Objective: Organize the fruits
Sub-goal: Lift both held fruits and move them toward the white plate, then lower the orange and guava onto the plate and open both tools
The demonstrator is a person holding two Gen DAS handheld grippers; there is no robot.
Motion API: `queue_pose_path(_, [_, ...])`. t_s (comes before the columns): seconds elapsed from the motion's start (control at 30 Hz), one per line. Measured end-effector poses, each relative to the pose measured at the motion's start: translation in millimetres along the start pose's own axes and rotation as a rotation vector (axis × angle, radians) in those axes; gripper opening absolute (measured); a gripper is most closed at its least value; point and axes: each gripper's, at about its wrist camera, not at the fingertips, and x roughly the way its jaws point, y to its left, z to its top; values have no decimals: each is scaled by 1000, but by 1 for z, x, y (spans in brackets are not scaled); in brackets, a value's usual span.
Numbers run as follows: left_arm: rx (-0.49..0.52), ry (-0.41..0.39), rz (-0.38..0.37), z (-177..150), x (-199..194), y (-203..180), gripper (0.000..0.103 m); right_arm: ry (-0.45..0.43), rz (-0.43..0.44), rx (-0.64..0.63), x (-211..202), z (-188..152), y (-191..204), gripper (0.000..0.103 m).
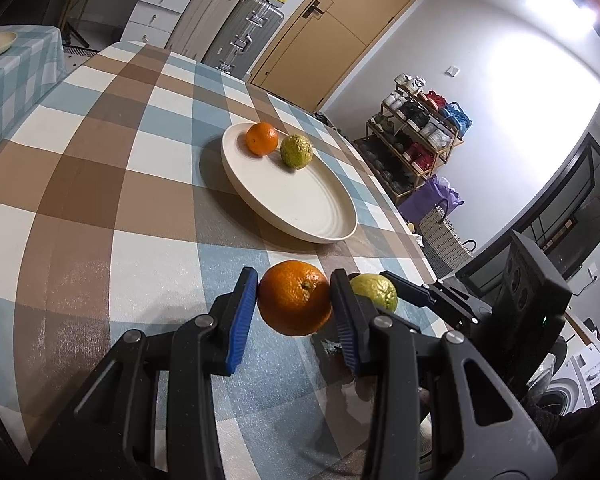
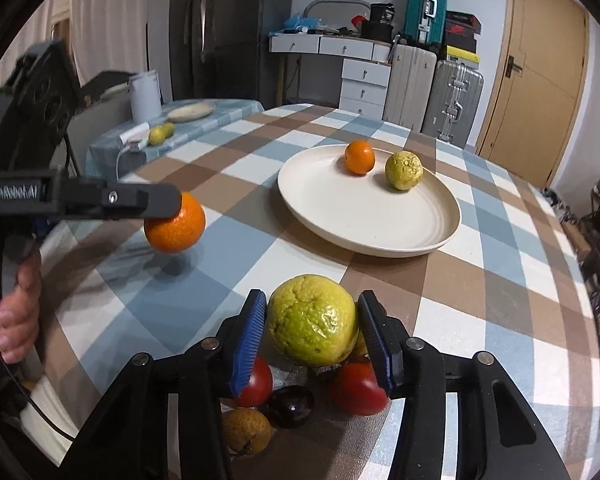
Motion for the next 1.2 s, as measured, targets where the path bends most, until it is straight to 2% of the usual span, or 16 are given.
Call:
queue_pose_path(0.33, [8, 2, 10, 12, 7, -7, 35, -96, 144, 170, -17, 9, -30, 49])
queue_pose_path(0.57, [32, -11, 19, 37, 19, -17, 35, -144, 186, 218, -20, 19, -49, 49])
queue_pose_path(0.8, [45, -27, 25, 70, 39, -23, 35, -179, 227, 244, -14, 46, -73, 49])
queue_pose_path(1.2, [9, -8, 34, 122, 97, 0, 35, -134, 299, 271, 41, 108, -104, 49])
